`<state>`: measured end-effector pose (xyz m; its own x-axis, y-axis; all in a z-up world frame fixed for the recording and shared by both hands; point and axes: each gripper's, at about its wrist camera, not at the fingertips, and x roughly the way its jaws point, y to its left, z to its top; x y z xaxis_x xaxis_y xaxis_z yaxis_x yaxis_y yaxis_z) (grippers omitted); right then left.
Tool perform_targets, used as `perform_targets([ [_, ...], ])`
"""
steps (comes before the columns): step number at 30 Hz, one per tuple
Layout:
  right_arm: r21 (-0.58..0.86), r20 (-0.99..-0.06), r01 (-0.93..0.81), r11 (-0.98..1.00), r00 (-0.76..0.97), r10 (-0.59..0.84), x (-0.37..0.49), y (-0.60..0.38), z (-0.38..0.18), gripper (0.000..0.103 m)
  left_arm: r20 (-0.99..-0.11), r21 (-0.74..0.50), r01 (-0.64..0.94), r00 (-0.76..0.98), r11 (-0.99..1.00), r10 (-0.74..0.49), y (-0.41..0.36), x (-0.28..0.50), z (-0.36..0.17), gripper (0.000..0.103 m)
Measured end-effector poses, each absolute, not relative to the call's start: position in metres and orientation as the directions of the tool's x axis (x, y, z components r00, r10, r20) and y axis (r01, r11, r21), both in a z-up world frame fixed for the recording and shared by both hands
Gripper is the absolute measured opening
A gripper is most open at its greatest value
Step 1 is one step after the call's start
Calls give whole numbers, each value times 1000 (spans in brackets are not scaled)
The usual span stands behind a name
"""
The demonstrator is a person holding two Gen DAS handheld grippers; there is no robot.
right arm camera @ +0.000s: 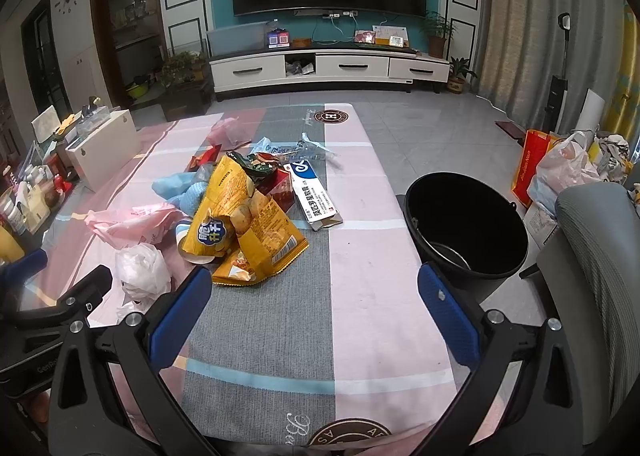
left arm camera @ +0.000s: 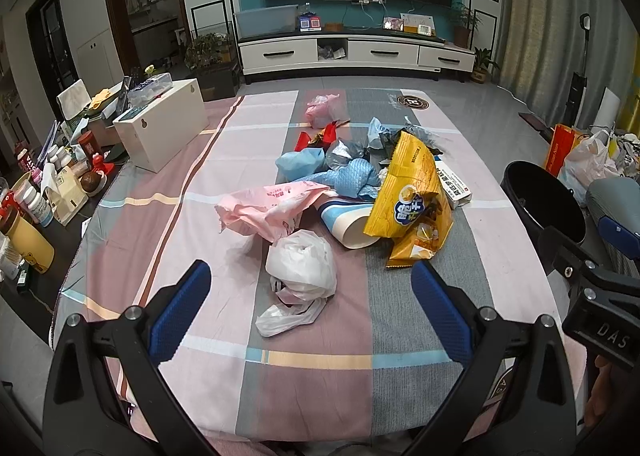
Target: Collect trash
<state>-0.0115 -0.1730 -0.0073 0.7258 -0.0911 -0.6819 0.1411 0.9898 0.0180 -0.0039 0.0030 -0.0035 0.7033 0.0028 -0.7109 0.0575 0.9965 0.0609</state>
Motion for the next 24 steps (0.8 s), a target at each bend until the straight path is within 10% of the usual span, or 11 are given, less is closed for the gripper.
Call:
perform_targets([
  [24,39,-672,145,989,736,-81,-15,-191,-2,101,-703,79,79,711,994,0,-2,-9,-2,100],
])
